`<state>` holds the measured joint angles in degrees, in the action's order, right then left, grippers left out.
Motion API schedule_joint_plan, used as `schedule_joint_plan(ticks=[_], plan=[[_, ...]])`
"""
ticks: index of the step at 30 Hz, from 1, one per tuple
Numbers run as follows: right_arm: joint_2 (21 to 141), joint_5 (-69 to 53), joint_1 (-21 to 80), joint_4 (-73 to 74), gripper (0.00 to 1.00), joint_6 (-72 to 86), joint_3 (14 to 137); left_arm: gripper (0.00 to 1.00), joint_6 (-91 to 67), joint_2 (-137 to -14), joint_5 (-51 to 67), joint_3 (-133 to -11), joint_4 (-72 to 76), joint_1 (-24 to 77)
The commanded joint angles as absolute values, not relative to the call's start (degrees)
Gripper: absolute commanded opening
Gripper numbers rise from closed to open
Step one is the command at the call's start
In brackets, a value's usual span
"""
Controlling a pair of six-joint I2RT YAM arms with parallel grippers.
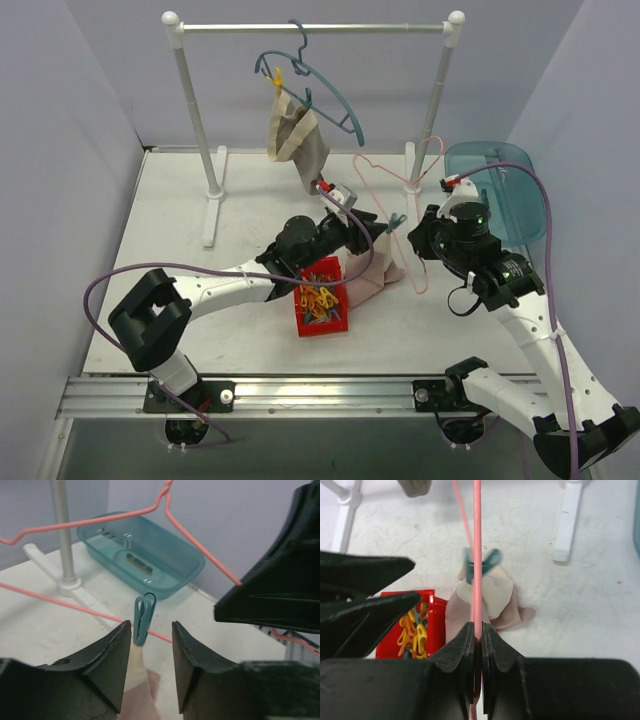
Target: Remove the underwear clipped to the hanger
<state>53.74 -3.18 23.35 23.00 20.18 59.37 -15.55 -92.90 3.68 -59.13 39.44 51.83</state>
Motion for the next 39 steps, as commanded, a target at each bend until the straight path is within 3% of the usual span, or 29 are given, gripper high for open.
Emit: schedule_joint_plan(ticks=[1,6,15,20,35,39], plan=[[53.3,6.4,23.5,25.1,0.00,20.7,63.2,0.48,-21.6,-93.8,3.0,-57.5,54.1,53.8],[54.3,10.4,23.5,27.4,0.00,19.3,66.6,0.62,-24.7,-96.9,3.8,-58.9,58.6,53.7],[56.5,16.3,23.5,31.3,0.00,13.1,74.3,0.65,-28.3,-97.6,0.4,-58.4,57.0,53.7],[58.4,13.3,23.7,31.9,0.00,10.7,78.4,0.65,-28.1,-92.8,-2.5,-54.9,53.9,53.7],[63.9,6.1,34.6,16.5,0.00,18.7,58.2,0.67,-30.7,-82.5,-11.2,-45.3,36.0,53.8],[63.6,5.2,35.1,16.0,0.00,19.1,57.6,0.81,-34.6,-82.5,-14.4,-48.7,26.3,53.2]])
